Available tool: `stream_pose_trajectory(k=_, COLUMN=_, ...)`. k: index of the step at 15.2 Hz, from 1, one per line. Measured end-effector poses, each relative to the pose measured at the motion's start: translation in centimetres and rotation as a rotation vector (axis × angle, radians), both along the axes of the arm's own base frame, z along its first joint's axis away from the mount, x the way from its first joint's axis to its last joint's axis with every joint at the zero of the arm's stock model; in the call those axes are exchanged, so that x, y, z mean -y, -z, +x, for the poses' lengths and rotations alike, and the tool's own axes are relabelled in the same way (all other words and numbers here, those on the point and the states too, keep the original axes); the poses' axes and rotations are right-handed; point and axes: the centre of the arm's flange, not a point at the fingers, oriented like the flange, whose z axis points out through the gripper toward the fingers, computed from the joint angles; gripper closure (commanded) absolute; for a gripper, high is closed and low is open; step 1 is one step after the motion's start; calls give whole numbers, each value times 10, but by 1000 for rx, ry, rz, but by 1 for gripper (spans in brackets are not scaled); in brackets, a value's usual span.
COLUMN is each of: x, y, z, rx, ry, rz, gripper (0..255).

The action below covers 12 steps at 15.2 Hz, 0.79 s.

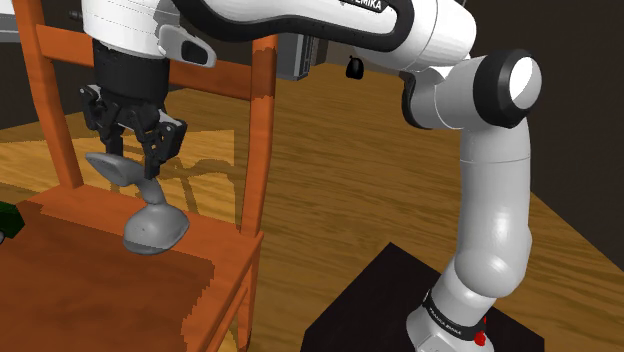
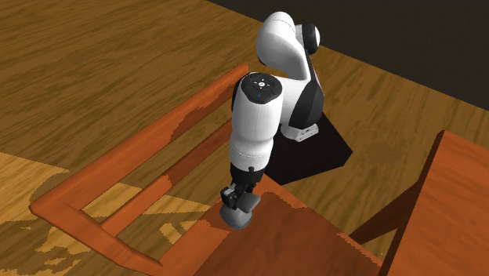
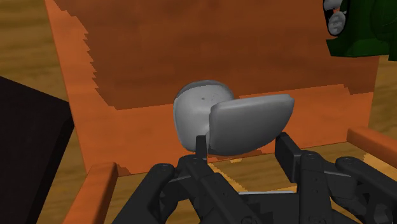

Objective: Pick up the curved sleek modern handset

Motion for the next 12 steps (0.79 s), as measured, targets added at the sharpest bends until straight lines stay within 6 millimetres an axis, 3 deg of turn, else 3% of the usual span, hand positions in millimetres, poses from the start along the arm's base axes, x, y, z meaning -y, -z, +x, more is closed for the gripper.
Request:
stream_pose_trajectory(k=6, x=0, y=0, z=0, rx=0, ry=0, rz=0, gripper=255)
stream_pose_trajectory(k=12, x=-1, y=-25, z=1, rx=0, ry=0, rz=0, gripper=255)
